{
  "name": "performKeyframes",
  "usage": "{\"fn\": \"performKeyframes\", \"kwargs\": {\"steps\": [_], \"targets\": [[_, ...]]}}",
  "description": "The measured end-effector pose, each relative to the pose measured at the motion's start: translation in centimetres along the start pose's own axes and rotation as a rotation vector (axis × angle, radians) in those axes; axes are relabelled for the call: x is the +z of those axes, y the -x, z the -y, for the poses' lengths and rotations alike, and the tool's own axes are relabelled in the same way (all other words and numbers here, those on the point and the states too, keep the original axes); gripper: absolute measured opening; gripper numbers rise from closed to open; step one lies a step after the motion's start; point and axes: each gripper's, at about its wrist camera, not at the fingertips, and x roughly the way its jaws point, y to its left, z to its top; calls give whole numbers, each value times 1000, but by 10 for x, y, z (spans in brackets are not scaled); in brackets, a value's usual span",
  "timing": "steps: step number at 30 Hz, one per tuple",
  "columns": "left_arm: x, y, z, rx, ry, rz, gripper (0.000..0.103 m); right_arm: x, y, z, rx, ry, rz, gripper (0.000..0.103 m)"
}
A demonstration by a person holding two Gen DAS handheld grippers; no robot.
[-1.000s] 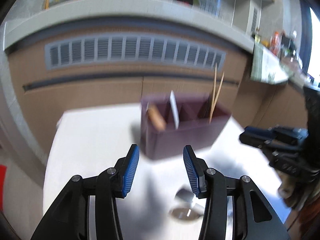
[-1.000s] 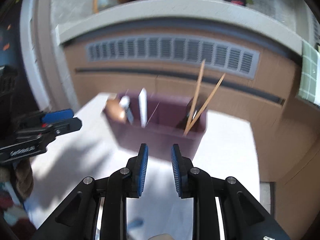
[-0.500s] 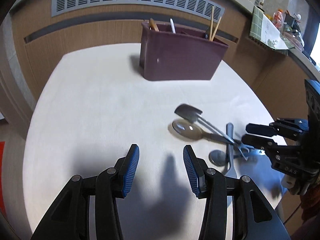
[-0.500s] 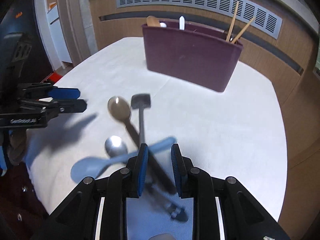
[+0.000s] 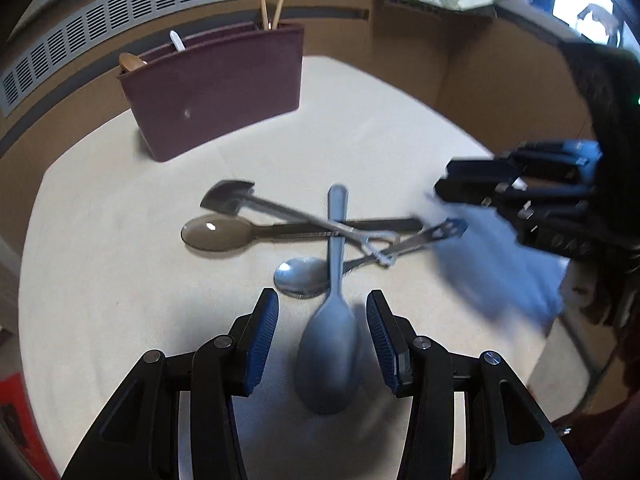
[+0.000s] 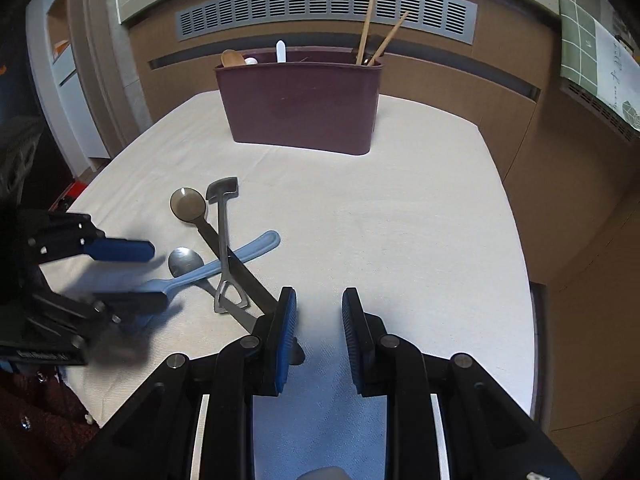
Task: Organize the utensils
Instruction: 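Grasp the dark spatula handle with the right tool while the left tool reaches toward the brown spoon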
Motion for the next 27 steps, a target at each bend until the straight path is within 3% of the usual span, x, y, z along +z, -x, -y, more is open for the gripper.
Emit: {"fn": "performKeyframes", "kwargs": {"steps": [4,7,13,21,27], "targets": [[-2,-3,-16,6,45,-14,50,0,2,-6,26,17,14,22],[-1,0,-36,79,92,-2,50,7,-3,-13,54,26,18,25],[-1,6,-83,148,197,11,52,37,-23,-34,134,63,21,31],[-8,16,-135,259,281,30,53,83,-85,-63,196,69,-81,33],[-22,29,-161,214,364,40,53,93,-114,-87,147,143,-123,34]]}}
